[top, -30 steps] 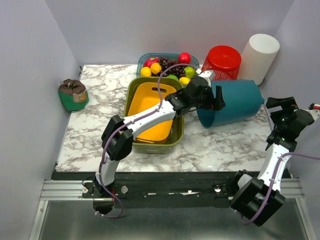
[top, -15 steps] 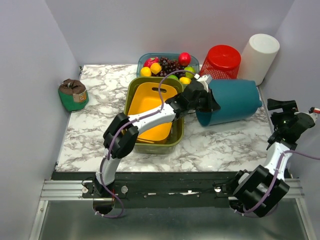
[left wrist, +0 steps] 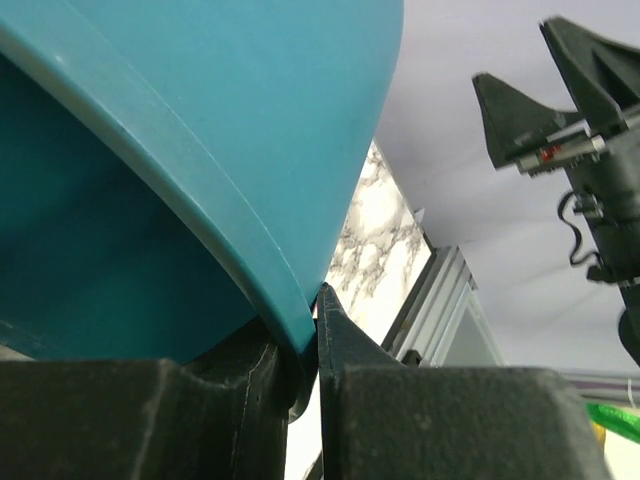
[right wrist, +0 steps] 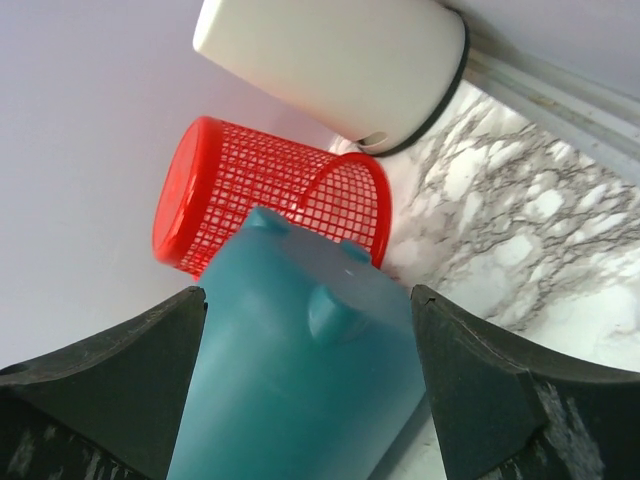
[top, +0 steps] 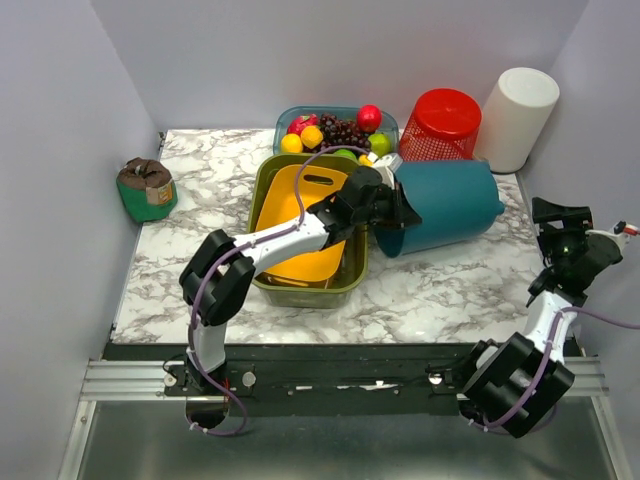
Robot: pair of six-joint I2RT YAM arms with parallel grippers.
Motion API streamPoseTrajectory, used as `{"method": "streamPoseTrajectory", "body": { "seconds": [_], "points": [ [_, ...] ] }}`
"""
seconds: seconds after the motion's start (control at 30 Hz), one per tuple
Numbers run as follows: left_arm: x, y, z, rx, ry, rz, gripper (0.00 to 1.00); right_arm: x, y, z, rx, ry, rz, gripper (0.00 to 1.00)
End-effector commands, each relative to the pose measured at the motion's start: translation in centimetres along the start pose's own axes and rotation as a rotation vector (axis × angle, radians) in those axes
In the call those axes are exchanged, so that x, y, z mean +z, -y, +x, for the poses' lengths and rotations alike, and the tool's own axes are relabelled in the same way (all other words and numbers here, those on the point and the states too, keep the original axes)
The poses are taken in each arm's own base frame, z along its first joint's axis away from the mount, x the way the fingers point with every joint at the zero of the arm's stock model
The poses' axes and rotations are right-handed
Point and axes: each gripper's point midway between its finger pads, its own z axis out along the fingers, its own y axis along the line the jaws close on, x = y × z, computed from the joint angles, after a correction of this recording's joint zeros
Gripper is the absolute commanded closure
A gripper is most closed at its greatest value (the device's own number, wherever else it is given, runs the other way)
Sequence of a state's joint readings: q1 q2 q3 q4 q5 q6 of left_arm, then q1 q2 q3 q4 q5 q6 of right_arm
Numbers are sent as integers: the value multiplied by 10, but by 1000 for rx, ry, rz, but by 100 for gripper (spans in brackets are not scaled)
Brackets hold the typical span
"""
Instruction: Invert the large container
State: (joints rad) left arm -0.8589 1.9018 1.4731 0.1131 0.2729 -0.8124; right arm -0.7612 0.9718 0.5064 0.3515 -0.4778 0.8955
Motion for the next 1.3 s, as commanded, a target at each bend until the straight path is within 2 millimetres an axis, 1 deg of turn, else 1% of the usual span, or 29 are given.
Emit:
{"method": "streamPoseTrajectory", "body": {
  "seconds": [0.0,0.03,0.07,0.17,0.2,0.3,0.37,0.4,0.5,0.53,0.67,0.7,0.77,0.8,0.87,0.9,0.93,1.0,1.07,1.1,1.13,1.27],
  "points": [
    [-21,3,18,21,-80,29,86,2,-8,4,27,-19,-79,10],
    [-24,2,21,27,-86,30,86,2,-6,6,24,-27,-65,9],
    [-27,-2,28,23,-105,31,86,2,-6,6,20,-31,-62,9],
    [-34,2,32,25,-116,67,86,0,-8,13,13,-59,-85,9],
    [-36,4,34,29,-123,80,86,-1,-4,16,20,-64,-82,9],
    [-37,3,39,36,-141,91,87,5,0,21,45,-85,-80,9],
    [-38,4,42,39,-151,102,87,8,-1,26,63,-111,-100,11],
    [-38,5,42,41,-155,109,87,12,1,32,76,-133,-91,11],
    [-39,8,40,53,-151,121,87,18,11,37,76,-132,-38,11],
    [-40,8,39,58,-152,125,87,20,17,36,79,-110,-8,12],
    [-41,9,37,61,-151,138,87,30,16,47,86,-120,4,12],
    [-40,9,37,61,-152,140,87,32,17,55,99,-137,13,13],
    [-41,8,36,59,-153,146,87,36,24,60,111,-135,43,14],
    [-40,8,36,58,-154,145,87,36,26,66,113,-146,50,17],
    [-40,6,34,54,-150,143,87,36,27,71,113,-150,54,20],
    [-40,6,35,52,-152,143,87,35,29,78,111,-164,63,20],
    [-40,5,34,50,-151,142,87,33,31,82,111,-162,76,20],
    [-40,5,33,49,-147,141,87,29,28,88,119,-166,73,20],
    [-39,5,32,46,-146,140,87,22,37,95,135,-158,102,20],
    [-39,5,31,45,-143,139,87,18,34,94,150,-147,97,20],
    [-39,5,31,42,-142,137,87,14,41,101,163,-149,121,20],
    [-37,4,32,33,-146,134,87,10,38,99,174,-117,96,21]
  ]
}}
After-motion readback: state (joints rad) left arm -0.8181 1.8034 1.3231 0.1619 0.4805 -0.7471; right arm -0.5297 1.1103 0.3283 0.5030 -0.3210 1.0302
